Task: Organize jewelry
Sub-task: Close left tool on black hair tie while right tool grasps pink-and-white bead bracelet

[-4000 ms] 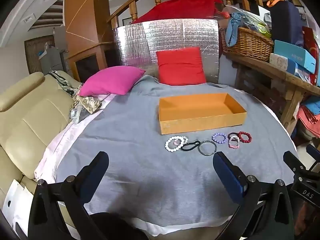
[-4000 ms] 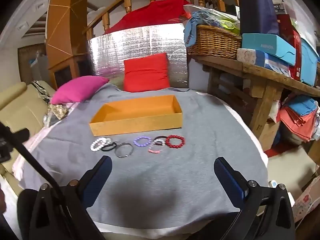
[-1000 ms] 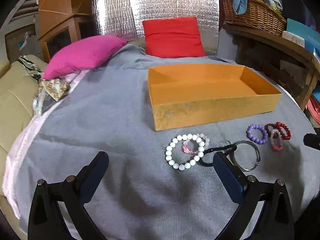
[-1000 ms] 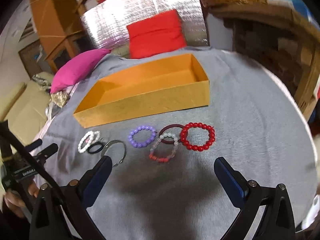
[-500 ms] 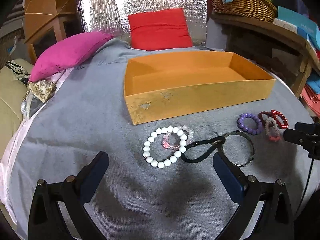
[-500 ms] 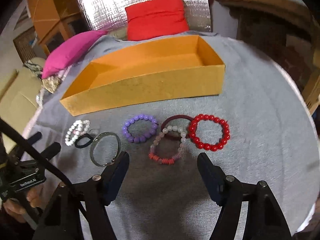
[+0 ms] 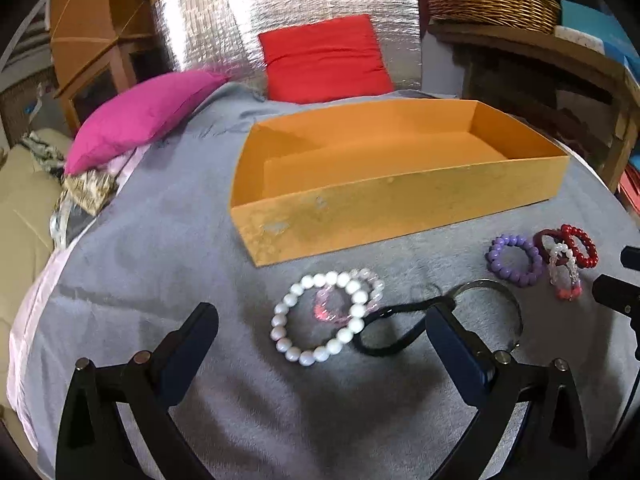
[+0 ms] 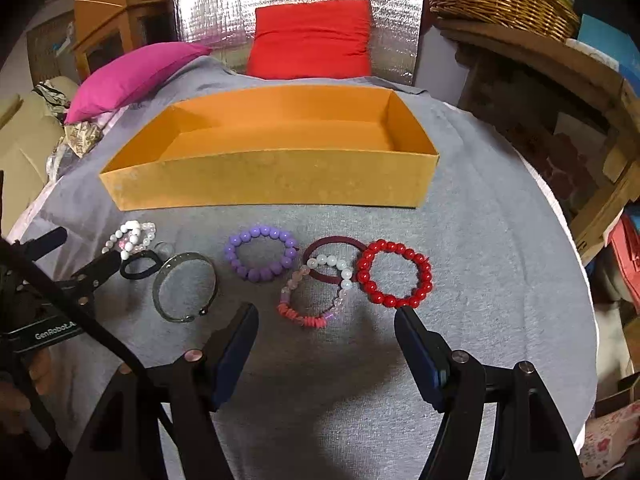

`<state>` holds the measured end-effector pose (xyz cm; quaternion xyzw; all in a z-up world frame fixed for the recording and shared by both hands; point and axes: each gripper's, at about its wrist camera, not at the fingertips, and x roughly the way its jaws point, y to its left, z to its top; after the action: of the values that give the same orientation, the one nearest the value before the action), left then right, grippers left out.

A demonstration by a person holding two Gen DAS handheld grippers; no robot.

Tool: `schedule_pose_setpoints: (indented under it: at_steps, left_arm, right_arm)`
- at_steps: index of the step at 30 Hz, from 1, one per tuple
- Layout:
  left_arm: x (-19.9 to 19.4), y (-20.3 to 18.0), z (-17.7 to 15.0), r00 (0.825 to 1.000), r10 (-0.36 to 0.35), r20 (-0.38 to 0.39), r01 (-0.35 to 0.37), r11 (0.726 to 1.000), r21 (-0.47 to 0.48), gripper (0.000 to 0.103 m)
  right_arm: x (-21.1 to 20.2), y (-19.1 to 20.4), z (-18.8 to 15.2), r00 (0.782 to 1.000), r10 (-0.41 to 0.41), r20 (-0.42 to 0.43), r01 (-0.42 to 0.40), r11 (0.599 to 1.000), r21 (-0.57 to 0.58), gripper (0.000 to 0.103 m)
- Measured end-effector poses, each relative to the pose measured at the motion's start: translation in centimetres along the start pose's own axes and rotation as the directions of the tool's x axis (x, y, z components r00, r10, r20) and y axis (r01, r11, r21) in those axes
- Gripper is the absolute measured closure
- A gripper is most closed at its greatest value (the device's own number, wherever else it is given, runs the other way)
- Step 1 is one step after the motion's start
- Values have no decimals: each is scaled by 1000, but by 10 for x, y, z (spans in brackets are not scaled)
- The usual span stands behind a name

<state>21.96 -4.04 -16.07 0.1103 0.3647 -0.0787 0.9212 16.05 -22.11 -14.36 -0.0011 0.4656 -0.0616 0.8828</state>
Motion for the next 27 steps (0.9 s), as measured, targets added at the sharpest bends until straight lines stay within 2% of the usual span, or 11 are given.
schedule_pose_setpoints:
  at_steps: [1,3,8,14,16,20,22,24,27]
  left_arm:
    - [1,-3,1,1000,-7,3,7,1000,11,2]
    - [2,-7,1,1000,-17,6,17,1000,23,15]
    - [11,-13,3,997,-73,-34,74,996,40,31]
    - [12,-15,6,992,-121,-37,122,991,51,36]
    - [12,-16,5,990,-133,-43,135,989,61,47]
    - [15,-15,2,977,-200,-76,203,979,34,66]
    - [15,-14,2,971,-225,-78,228,973,23,70]
    - [15,-12,3,966,-245,-79,247,969,15,79]
    - [17,-7,2,957,-276,-88,277,961,1,82]
  right_arm:
    - [0,1,0,1000,-8,2,8,1000,-3,29]
    - [0,2,0,1000,-17,1,17,1000,-7,29]
    - [1,5,0,1000,-28,4,28,999,-17,29]
    - [3,2,0,999,-48,-1,48,999,-14,29]
    - [4,2,0,998,-64,3,64,998,-20,29]
    - [4,4,0,997,-83,7,83,996,-32,29]
    - [3,6,-1,996,-92,12,93,995,-41,29]
    - [4,6,-2,996,-92,9,93,995,-44,29]
    - [7,-5,-3,999,-25,-24,25,999,24,29]
